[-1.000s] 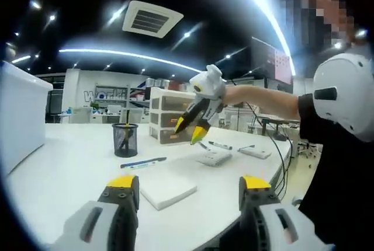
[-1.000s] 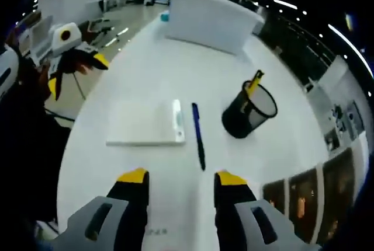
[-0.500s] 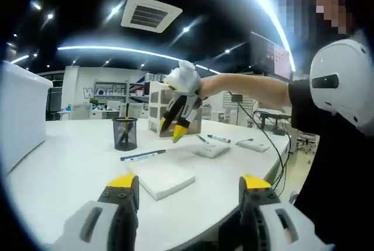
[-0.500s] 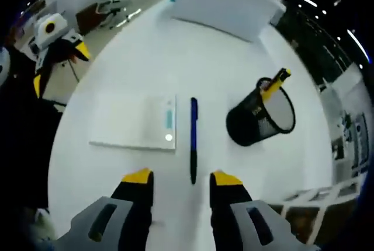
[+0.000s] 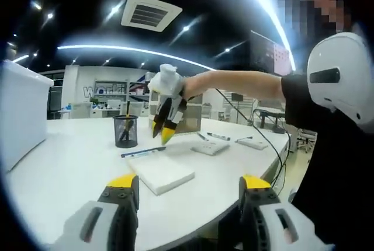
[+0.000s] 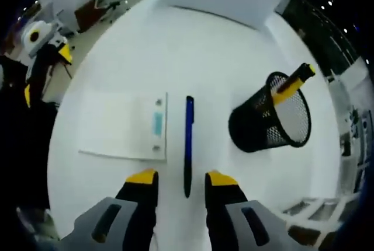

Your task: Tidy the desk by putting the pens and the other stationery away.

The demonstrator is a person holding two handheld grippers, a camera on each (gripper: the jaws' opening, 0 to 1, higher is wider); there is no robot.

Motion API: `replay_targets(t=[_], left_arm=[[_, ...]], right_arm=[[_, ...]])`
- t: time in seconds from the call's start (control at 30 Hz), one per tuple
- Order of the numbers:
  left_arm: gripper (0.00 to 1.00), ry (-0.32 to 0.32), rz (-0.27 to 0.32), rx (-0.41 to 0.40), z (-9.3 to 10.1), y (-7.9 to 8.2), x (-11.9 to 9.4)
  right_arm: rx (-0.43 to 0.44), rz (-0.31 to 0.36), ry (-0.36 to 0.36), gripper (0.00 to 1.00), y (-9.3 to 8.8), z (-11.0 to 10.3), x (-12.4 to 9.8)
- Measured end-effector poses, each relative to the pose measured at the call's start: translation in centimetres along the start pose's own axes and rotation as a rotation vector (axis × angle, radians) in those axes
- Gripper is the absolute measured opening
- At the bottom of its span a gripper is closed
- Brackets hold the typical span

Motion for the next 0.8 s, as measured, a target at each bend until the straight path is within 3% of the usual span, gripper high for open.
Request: replay_targets(t=[0.37,0.8], left_arm=[[0.69,-0.005,-0.017,0.0,0.3,-0.3,0.0],[0.69,-0.01,-0.022,-0.008,0.2,-0.4,0.1]], right_arm=[[0.002,-0.054,0.053,0.21,0.0,0.6,1.9],[0.05,-0.075,0.097,0.19,-0.2,1.5,2.9]])
Point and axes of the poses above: the point that each gripper's makers call its tool centre point, and the gripper's own axes: x roughly forward along the fingers, z roughly to its right, y roughly out of its top, the point moved 6 cm from there along -x, roughly backward along the fingers, and after that the axes turned 1 degree about -z, right-handed, at the moved point
